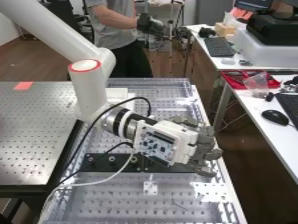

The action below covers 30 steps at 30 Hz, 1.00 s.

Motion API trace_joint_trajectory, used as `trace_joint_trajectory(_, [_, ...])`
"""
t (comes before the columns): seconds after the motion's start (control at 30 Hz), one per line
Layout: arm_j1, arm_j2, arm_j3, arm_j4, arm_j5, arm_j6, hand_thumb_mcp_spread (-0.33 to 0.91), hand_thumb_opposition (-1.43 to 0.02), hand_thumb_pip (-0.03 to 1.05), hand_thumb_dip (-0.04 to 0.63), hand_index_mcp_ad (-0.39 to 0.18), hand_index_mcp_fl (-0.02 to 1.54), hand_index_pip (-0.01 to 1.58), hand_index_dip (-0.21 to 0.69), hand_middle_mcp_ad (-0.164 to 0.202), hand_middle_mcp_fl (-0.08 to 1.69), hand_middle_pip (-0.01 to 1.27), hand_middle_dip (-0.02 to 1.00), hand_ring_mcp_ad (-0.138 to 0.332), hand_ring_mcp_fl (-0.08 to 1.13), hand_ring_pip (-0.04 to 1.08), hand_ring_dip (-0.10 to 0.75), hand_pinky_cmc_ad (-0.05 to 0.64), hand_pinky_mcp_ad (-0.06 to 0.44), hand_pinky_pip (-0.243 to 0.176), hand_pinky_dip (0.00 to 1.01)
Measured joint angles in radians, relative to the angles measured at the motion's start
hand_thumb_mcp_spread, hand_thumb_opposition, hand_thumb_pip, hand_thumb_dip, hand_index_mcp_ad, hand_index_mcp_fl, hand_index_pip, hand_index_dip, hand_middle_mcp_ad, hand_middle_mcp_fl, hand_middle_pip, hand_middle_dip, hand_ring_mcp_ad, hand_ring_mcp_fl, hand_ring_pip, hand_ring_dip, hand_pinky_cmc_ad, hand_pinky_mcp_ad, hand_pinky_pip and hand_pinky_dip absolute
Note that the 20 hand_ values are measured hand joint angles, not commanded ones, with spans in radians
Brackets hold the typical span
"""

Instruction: Grab the chopstick and place it in the clear container

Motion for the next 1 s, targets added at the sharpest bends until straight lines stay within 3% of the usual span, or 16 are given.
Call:
trace_joint_trajectory(0.17, [0.0, 0.0, -0.002, 0.001, 0.0, 0.003, 0.61, -0.86, 0.59, 0.309, -0.065, 0.29, 1.43, 0.077, 0.063, 0.56, 0.75, 0.72, -0.005, 0.54, 0.09, 0.557, 0.36, 0.202, 0.051, 0.18])
trace_joint_trajectory(0.47, [0.002, -0.005, 0.002, 0.002, -0.005, 0.001, 0.64, -0.88, 0.59, 0.309, -0.072, 0.35, 1.43, 0.063, 0.066, 0.69, 0.76, 0.72, -0.005, 0.57, 0.09, 0.557, 0.365, 0.202, 0.051, 0.18])
trace_joint_trajectory(0.6, [0.0, -0.008, 0.009, -0.008, -0.005, -0.001, 0.69, -0.94, 0.59, 0.309, -0.07, 0.38, 1.39, 0.056, 0.026, 0.72, 0.8, 0.72, -0.003, 0.58, 0.09, 0.557, 0.367, 0.202, 0.051, 0.18])
trace_joint_trajectory(1.0, [-0.006, -0.008, 0.013, -0.021, -0.01, -0.006, 0.7, -0.98, 0.59, 0.312, -0.073, 0.39, 1.36, 0.056, 0.0, 0.73, 0.8, 0.72, -0.007, 0.6, 0.09, 0.557, 0.379, 0.216, 0.059, 0.18])
